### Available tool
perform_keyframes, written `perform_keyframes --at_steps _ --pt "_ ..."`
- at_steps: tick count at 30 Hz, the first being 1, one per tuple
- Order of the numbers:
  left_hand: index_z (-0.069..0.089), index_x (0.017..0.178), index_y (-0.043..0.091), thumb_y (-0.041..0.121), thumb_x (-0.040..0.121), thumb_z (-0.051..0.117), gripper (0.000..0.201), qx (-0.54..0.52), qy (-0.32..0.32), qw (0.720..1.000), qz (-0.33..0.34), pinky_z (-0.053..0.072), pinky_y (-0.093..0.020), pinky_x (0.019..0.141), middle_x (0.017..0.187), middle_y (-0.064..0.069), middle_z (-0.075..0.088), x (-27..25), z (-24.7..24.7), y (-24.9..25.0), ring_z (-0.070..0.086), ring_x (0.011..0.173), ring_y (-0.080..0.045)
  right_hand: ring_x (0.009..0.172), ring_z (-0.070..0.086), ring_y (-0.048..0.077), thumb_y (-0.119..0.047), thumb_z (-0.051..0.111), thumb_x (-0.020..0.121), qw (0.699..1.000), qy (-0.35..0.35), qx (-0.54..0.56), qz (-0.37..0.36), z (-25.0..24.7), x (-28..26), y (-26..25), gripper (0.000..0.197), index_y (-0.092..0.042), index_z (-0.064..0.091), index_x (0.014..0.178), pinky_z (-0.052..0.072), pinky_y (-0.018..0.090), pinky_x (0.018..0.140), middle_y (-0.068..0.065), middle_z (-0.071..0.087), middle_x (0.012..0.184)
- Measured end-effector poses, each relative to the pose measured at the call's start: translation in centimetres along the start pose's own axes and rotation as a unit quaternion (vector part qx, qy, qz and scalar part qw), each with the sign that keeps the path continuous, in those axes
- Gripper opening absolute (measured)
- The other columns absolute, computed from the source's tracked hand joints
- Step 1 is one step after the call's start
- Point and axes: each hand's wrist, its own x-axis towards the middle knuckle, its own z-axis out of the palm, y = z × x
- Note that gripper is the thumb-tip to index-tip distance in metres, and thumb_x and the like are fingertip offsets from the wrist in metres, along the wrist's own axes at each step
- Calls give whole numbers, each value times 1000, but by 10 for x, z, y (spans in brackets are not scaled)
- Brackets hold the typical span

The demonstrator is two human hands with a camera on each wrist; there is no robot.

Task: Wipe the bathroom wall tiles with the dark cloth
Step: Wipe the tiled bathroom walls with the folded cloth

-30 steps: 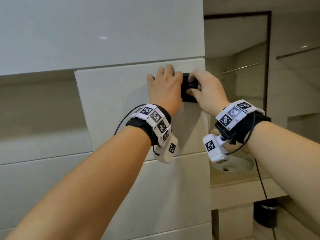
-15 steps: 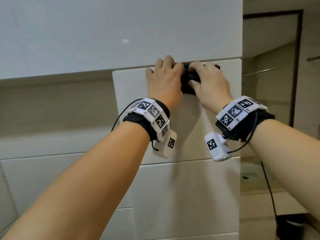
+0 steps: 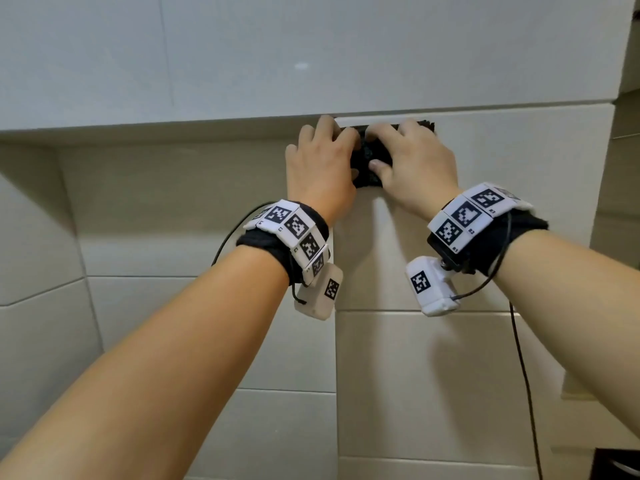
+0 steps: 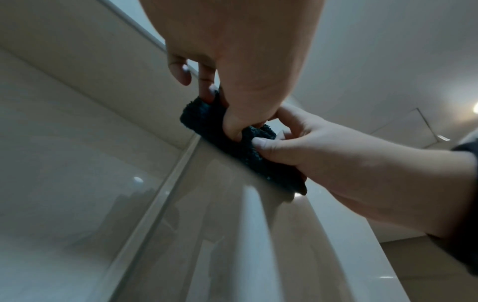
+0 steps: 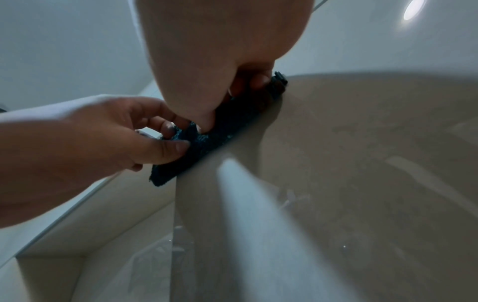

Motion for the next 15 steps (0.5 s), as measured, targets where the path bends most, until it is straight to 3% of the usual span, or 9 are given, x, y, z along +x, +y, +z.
perform_keyframes --at_steps 9,15 --pt "61 107 21 20 80 69 29 -35 -32 999 5 37 -39 69 112 -5 51 -51 14 -12 47 96 -30 105 48 28 -34 58 91 1000 -22 0 18 34 -57 -14 42 -32 47 131 38 35 68 6 50 108" --pt "61 96 19 14 78 68 20 16 -49 998 43 33 -38 63 103 -7 54 -89 28 -6 50 87 -31 99 47 26 -31 59 91 999 -38 11 38 57 -102 -11 41 -30 48 131 36 33 66 4 49 103"
